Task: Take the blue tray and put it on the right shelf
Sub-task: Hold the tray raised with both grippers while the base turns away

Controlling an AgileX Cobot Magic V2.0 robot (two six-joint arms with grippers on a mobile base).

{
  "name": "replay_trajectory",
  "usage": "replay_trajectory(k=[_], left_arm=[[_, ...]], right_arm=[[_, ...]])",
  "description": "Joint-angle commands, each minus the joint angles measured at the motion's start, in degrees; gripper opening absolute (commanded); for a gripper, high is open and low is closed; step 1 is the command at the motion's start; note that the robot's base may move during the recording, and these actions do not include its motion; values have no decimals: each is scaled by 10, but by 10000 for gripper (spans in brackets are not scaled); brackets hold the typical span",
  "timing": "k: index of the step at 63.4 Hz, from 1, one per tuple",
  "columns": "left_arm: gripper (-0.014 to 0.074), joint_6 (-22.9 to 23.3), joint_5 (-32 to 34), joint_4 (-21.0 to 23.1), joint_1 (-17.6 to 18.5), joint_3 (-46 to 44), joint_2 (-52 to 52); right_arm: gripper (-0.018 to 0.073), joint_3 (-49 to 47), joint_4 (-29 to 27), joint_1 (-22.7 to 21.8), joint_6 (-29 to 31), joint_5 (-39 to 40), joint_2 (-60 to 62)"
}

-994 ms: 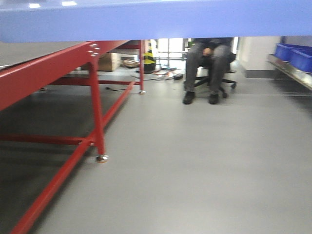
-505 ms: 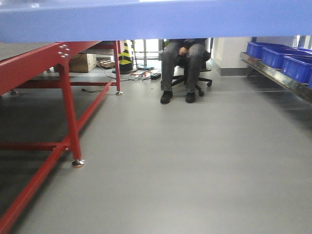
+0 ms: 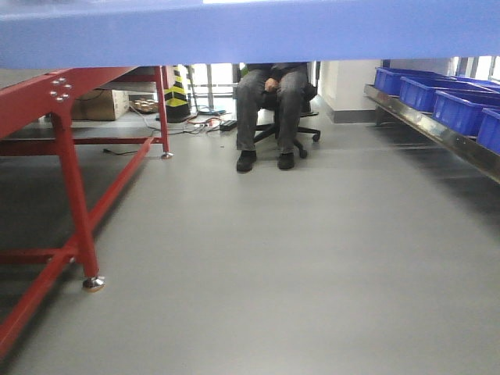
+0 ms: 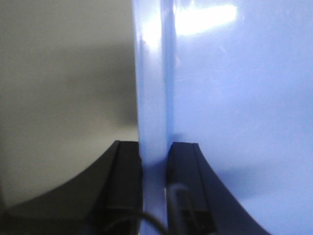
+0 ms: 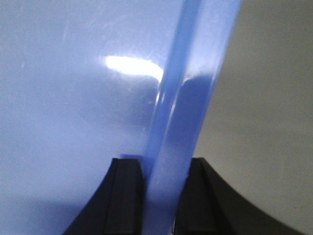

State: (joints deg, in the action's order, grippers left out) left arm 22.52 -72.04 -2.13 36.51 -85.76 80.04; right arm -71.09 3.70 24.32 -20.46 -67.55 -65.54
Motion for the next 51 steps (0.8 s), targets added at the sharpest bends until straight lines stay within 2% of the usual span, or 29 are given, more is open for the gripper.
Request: replay_trajectory(k=[1,51], left_arm=[[-48,-16,-43,3,5,-18,-19],[-48,-16,-43,21,5,-18,-19]], right_arm=[[23,-17,12,-2,21,25,12],[23,-17,12,-2,21,25,12]])
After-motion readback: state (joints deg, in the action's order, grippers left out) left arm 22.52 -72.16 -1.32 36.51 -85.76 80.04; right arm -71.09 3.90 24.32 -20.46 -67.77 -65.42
